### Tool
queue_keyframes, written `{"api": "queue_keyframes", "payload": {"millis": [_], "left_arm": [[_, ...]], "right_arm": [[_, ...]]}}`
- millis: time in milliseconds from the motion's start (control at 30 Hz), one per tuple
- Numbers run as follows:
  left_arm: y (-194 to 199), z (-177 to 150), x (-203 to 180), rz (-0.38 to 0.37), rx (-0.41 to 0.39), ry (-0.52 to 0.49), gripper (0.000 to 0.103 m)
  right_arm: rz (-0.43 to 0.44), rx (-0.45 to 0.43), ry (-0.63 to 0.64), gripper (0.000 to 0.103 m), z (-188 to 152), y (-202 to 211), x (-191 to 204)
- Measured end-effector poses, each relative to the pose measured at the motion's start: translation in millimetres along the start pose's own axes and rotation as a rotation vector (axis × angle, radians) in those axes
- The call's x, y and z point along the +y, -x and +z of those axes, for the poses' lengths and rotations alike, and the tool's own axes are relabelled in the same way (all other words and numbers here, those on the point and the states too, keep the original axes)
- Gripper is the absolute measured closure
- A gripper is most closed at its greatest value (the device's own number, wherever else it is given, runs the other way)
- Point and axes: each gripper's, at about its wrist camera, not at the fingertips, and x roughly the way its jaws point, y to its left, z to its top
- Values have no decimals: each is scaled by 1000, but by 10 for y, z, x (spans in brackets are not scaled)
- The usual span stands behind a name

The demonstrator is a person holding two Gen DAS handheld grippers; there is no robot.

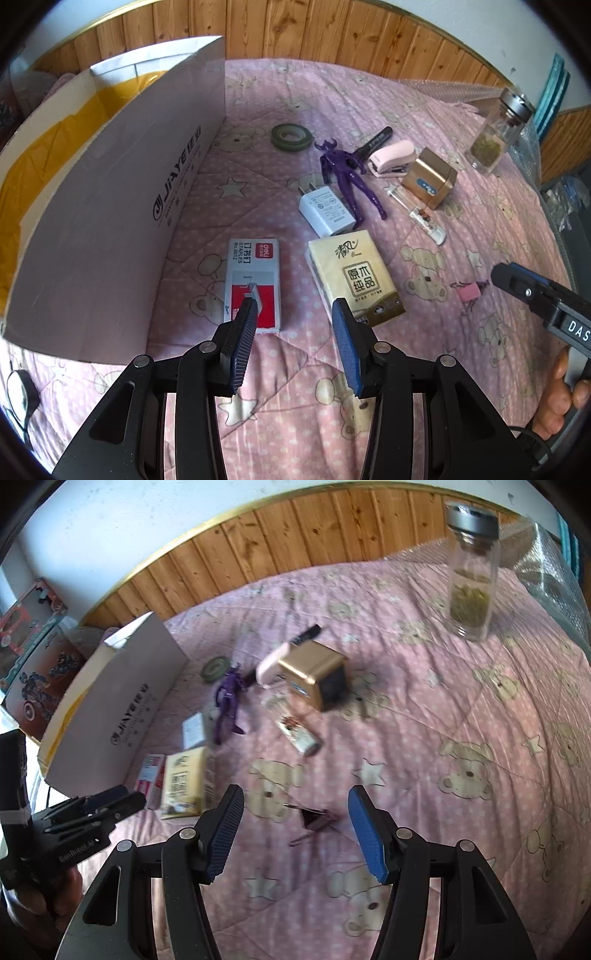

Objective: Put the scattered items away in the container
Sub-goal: 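Reach the left gripper to the red staple box while the right approaches the pink binder clip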

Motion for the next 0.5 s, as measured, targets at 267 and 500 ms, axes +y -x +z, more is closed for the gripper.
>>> {"api": "queue_keyframes", "payload": {"millis": [267, 500], "left_arm": [[-188, 42, 166, 53, 12, 48, 58], [-315, 69, 304, 60, 21, 96, 54]], "right_arm": [[-13, 75, -47, 43, -28, -209, -319], [55, 117, -4, 43, -120, -187, -230]]}}
